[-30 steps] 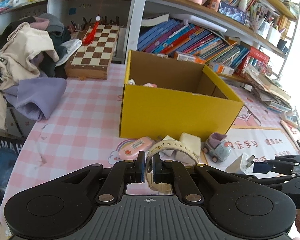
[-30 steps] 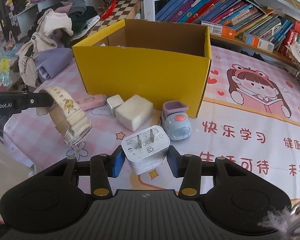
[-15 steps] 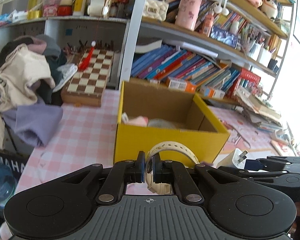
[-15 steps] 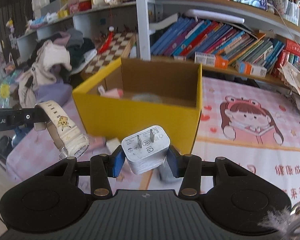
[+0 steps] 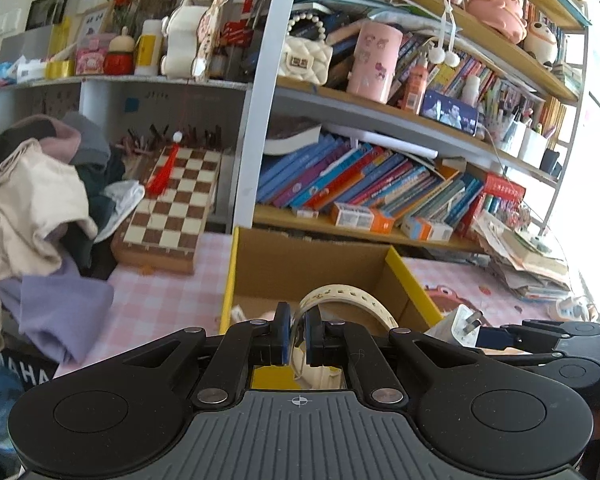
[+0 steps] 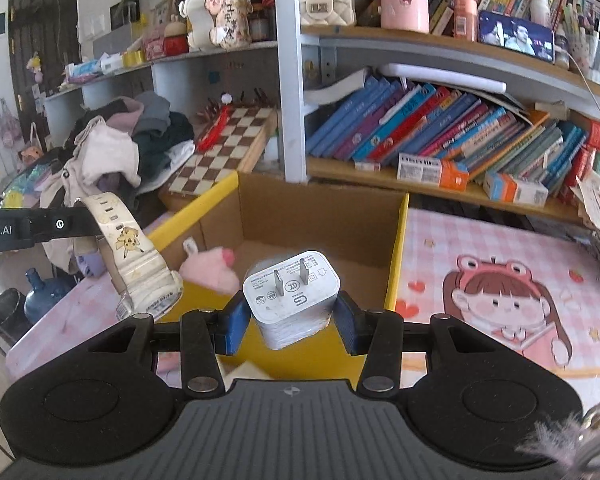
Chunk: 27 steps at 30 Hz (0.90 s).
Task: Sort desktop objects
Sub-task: 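Lift the watch and charger plug over the yellow box with both tools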
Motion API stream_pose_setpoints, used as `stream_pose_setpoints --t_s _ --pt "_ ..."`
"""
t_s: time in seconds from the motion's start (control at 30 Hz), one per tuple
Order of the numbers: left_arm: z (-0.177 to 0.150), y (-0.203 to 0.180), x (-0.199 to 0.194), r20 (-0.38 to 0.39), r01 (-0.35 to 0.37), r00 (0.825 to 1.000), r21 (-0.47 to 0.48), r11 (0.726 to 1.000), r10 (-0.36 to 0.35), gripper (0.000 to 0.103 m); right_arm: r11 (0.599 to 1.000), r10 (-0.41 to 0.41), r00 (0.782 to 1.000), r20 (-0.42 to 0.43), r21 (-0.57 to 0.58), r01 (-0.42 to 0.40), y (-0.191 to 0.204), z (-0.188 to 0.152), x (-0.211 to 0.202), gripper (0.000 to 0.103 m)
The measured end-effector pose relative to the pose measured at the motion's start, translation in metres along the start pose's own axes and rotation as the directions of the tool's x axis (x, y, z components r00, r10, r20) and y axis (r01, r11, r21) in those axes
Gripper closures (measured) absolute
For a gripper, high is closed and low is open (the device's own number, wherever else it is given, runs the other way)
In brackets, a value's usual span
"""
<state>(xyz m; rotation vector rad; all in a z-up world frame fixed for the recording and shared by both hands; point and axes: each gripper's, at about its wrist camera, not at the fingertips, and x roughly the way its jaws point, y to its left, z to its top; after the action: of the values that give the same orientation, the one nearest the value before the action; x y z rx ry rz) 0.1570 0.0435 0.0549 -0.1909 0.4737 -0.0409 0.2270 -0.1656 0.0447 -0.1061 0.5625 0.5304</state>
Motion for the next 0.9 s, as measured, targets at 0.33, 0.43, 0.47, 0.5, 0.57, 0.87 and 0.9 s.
stream_pose_setpoints --t_s 0.33,0.43,0.47,0.5,0.57,0.87,0.9 --pt "0.024 -0.011 0.026 0.030 -0.032 0.999 0.004 0.999 0.032 0.097 0.999 0.039 0.998 0.042 -0.032 -0.038 -0.024 0.030 0.024 0.060" --pt "0.029 -0.013 0.035 0.029 -0.046 0.999 0.004 0.999 0.046 0.097 0.998 0.053 0.998 0.035 -0.038 -0.052 -0.029 0.035 0.034 0.060" --pt "0.030 -0.014 0.037 0.029 -0.051 0.998 0.005 0.999 0.051 0.097 0.998 0.058 0.998 0.032 -0.040 -0.057 -0.031 0.036 0.037 0.060" --pt "0.031 -0.014 0.040 0.027 -0.057 0.998 0.005 0.998 0.056 0.097 0.997 0.063 0.998 0.028 -0.040 -0.061 -0.033 0.036 0.040 0.060" --pt "0.033 -0.014 0.047 0.019 -0.067 0.998 0.002 0.998 0.067 0.097 0.996 0.074 0.997 0.016 -0.043 -0.073 -0.036 0.037 0.047 0.060" --pt "0.041 -0.012 0.087 -0.032 -0.103 0.994 0.002 0.995 0.103 0.097 0.989 0.099 0.994 -0.040 -0.102 -0.102 -0.048 0.047 0.083 0.060" --pt "0.044 -0.011 0.093 -0.034 -0.108 0.994 0.006 0.994 0.109 0.097 0.988 0.101 0.994 -0.048 -0.109 -0.106 -0.049 0.048 0.087 0.060"
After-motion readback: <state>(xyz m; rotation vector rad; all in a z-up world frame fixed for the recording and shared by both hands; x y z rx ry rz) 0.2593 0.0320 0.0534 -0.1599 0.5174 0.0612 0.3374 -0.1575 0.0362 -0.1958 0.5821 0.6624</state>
